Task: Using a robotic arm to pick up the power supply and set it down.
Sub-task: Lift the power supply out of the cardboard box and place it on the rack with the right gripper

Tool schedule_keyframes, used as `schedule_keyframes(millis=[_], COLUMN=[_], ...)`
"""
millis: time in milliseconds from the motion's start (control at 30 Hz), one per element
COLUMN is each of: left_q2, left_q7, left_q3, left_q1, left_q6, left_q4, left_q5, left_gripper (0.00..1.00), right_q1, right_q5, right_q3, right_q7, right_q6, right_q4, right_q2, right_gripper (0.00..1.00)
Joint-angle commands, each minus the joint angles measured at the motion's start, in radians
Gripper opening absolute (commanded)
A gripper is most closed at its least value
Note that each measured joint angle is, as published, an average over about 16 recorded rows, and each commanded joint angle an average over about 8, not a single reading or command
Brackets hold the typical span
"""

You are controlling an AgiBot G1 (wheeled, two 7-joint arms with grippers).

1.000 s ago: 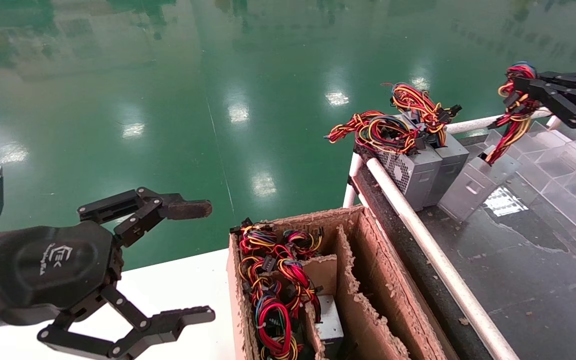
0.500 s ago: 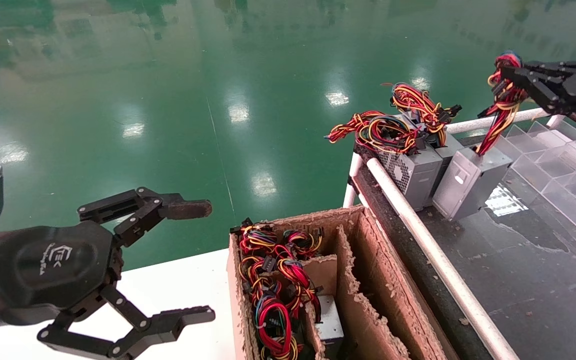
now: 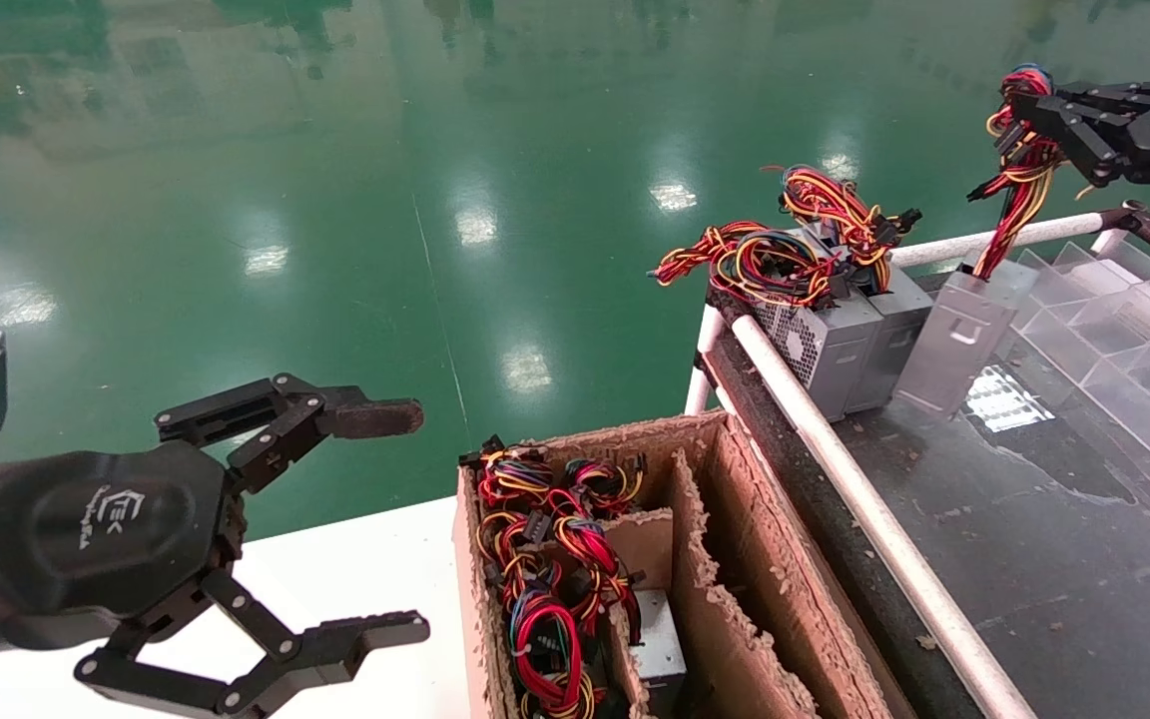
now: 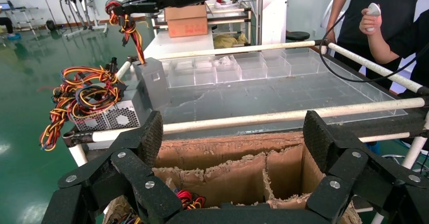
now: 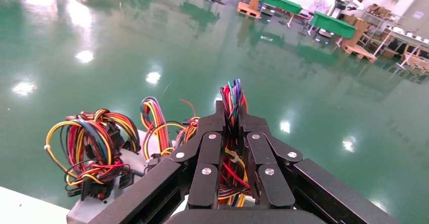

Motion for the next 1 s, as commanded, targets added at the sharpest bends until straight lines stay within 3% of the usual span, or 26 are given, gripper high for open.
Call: schedule_keyframes(millis=[33, 400, 1000], left_q2=[0.000, 0.000, 0.000], left_q7=[0.000, 0.000, 0.000], left_q3=[0.000, 0.000, 0.000], left_q1=[0.000, 0.000, 0.000], left_q6=[0.000, 0.000, 0.000], left_q4=[0.000, 0.000, 0.000], left_q5=[0.000, 0.000, 0.000], left_gripper=[1.00, 1.00, 1.00], right_q1=[0.005, 0.017, 0.014], right_q5=[-0.001, -0.011, -0.034], right_q3=[0.000, -0.008, -0.023], right_q7=[-0.001, 0.002, -0.018], right_q6=[0.007, 0.088, 0.299], right_q4=[-0.003, -0.013, -0.021], right_q2=[-0.003, -0.059, -0.183], right_gripper=[0.00, 0.00, 0.00])
